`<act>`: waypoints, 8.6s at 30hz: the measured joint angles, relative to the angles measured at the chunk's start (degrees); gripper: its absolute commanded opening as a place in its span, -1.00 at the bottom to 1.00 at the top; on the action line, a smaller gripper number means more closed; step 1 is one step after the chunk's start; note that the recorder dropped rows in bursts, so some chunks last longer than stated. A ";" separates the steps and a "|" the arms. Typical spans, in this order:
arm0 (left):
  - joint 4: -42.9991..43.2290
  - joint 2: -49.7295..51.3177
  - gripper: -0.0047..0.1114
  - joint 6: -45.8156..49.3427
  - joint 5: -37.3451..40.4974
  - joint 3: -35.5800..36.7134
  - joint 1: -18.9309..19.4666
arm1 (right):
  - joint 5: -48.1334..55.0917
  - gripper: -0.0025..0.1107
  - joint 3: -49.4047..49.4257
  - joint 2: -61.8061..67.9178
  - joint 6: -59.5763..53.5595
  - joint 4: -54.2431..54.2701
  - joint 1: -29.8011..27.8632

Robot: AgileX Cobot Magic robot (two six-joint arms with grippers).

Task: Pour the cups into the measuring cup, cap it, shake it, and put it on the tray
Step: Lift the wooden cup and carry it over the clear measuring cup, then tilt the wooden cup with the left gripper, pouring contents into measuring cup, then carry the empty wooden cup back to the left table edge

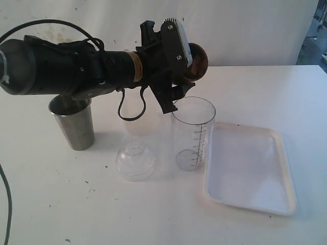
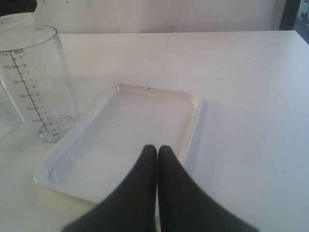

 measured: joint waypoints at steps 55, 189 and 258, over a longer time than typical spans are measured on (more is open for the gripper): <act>10.30 0.27 -0.92 17.98 0.65 0.00 0.00 | 0.00 -0.96 0.00 0.00 0.00 0.00 0.00; -21.99 3.80 -0.92 55.51 -22.95 0.00 1.08 | 0.00 -0.96 0.00 0.00 0.00 0.00 0.00; -52.48 2.70 0.28 -8.61 -50.50 46.13 38.24 | 0.00 -0.96 0.00 0.00 0.00 0.00 0.00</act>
